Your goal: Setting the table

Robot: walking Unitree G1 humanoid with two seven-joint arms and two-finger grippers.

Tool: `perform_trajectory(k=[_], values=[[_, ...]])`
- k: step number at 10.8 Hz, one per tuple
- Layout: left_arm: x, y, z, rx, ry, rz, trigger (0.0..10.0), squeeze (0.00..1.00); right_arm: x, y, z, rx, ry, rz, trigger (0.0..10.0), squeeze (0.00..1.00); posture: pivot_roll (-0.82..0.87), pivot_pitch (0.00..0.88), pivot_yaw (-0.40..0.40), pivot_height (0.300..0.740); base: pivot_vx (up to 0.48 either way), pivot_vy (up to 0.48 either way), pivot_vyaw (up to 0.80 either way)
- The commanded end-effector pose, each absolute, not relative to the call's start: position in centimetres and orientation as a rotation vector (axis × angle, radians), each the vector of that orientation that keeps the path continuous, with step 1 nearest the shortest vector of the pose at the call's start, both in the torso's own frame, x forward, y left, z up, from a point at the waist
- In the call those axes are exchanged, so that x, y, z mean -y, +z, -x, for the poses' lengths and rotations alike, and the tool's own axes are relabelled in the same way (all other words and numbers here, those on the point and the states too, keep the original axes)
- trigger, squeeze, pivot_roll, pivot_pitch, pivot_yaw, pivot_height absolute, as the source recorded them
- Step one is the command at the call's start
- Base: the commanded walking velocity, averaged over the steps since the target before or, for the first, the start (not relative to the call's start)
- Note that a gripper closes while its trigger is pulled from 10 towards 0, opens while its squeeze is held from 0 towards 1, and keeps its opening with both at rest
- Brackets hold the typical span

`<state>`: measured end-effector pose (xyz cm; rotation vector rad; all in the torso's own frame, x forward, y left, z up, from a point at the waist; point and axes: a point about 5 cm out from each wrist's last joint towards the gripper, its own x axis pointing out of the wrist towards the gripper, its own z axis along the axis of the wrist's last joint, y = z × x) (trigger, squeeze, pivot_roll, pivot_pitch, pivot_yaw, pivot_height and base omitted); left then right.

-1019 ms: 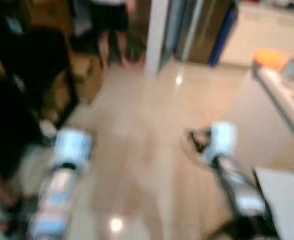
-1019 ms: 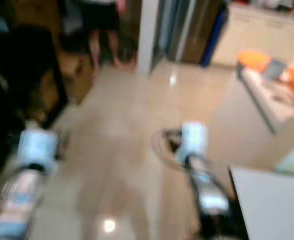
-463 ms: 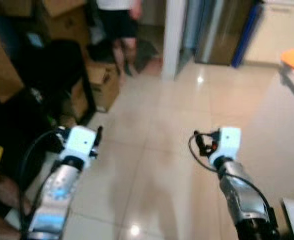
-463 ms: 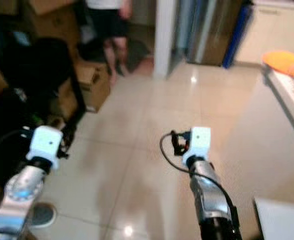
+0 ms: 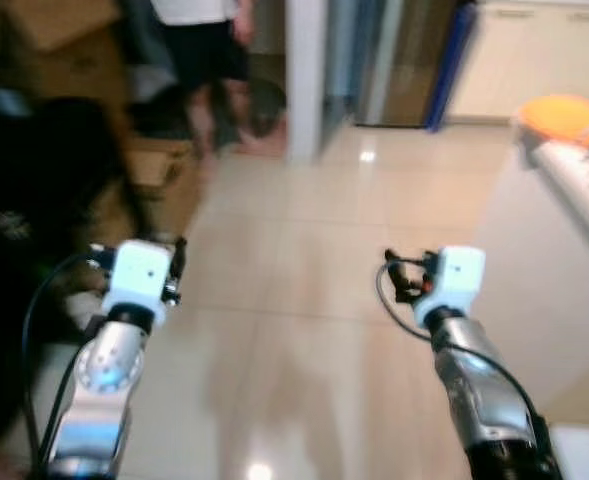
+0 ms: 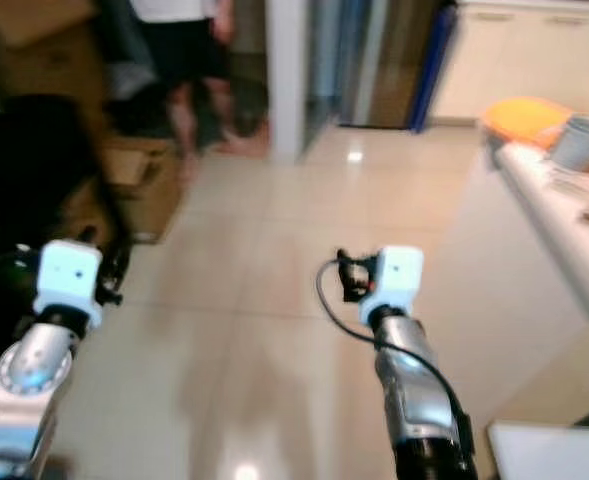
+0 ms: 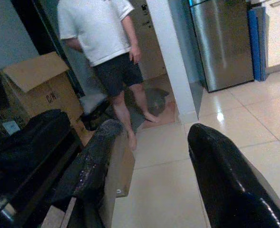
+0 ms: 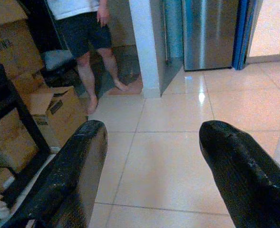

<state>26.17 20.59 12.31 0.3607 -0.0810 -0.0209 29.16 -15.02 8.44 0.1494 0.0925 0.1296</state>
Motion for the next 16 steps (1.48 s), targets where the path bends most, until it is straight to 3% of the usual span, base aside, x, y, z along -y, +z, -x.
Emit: perform_trajectory(k=[1,16], values=[[-21.42,12.25,-25.67,0.072,0.009,-0.377,10.0,0.0,13.19,8.88,-29.67,-0.079,0.215,-0.126,10.0,0.0,0.09,0.0,-0.014,0.74,0.368,0.0,0.0],[-20.88,12.33,-25.71,0.084,0.005,-0.386,10.0,0.0,12.86,9.3,-30.24,-0.063,0.235,-0.067,10.0,0.0,0.08,0.0,-0.022,0.74,0.399,0.0,0.0]])
